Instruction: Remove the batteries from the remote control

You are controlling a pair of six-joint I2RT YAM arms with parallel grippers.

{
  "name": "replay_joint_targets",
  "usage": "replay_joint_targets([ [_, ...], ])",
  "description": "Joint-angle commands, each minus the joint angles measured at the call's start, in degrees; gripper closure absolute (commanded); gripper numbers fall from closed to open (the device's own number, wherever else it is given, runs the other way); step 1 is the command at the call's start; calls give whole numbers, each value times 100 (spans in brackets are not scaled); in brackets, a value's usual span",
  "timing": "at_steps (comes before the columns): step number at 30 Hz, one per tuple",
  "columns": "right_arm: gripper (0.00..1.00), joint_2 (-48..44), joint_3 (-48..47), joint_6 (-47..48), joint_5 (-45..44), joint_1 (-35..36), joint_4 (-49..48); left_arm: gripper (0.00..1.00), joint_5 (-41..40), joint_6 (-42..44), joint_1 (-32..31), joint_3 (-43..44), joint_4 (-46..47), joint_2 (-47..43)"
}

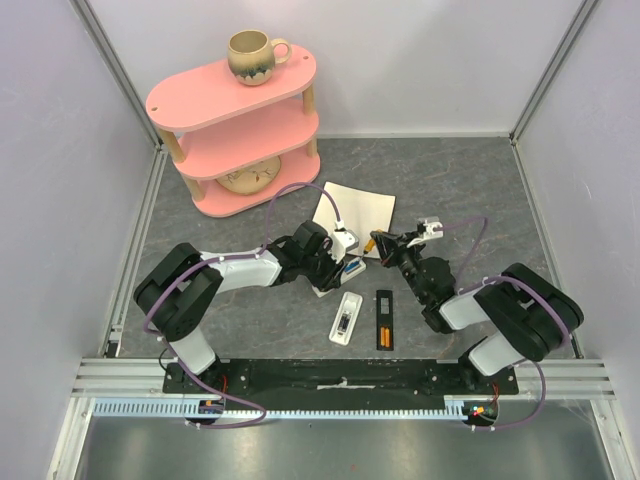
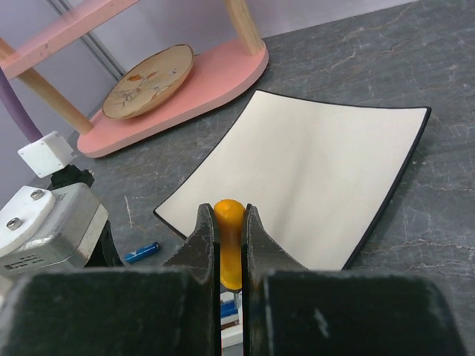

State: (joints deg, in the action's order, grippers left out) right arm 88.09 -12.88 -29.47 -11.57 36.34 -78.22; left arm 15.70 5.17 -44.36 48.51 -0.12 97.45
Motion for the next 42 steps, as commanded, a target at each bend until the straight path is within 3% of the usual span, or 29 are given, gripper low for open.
replay_joint_targets([
  [1,100,-152,190,-1104,1340,-4,-54,98,64,-113,-3,-61,-243,354],
  [17,100,-592,41,-1034,1544,5,359,98,64,-113,6,-61,-243,363],
  [31,100,-1435,-618,-15,191,5,2327,98,82,-113,6,-61,-243,363],
  [42,100,-943,-1181,293,-398,-39,3146,98,82,-121,6,-26,-260,398],
])
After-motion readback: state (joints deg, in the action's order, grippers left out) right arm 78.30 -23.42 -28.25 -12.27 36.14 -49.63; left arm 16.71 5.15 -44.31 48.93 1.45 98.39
